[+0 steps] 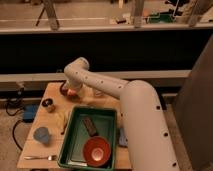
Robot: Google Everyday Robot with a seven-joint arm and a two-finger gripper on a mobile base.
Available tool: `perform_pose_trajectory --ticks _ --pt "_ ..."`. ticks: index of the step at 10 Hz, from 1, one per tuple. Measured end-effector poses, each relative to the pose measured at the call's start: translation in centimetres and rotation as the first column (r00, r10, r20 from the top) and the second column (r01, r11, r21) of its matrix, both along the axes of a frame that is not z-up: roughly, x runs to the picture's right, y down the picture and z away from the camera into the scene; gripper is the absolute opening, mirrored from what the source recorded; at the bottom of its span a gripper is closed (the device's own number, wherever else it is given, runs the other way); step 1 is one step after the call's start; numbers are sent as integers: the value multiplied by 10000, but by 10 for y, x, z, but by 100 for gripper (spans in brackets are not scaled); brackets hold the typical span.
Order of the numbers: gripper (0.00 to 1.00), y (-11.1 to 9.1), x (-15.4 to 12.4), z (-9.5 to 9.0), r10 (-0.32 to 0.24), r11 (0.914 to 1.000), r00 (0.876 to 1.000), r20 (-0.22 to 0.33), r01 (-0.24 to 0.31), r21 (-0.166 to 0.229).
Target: Place apple in metal cup
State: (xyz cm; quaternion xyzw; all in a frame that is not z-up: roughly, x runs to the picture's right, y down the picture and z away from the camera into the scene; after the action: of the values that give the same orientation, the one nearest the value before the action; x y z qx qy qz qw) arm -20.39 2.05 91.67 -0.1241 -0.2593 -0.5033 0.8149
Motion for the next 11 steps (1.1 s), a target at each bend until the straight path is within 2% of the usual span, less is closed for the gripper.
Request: perform_pose_trajectory --ticks 2,4,8,11 --pt "80 5 1 5 -61 9998 10000 47 62 -170" --pt "80 2 1 3 39 10000 10000 24 -39 -72" --pt "80 -24 -3 -12 -136 9995 9998 -122 139 280" --pt "80 -38 -6 -12 -361 9984 9992 -157 368 435"
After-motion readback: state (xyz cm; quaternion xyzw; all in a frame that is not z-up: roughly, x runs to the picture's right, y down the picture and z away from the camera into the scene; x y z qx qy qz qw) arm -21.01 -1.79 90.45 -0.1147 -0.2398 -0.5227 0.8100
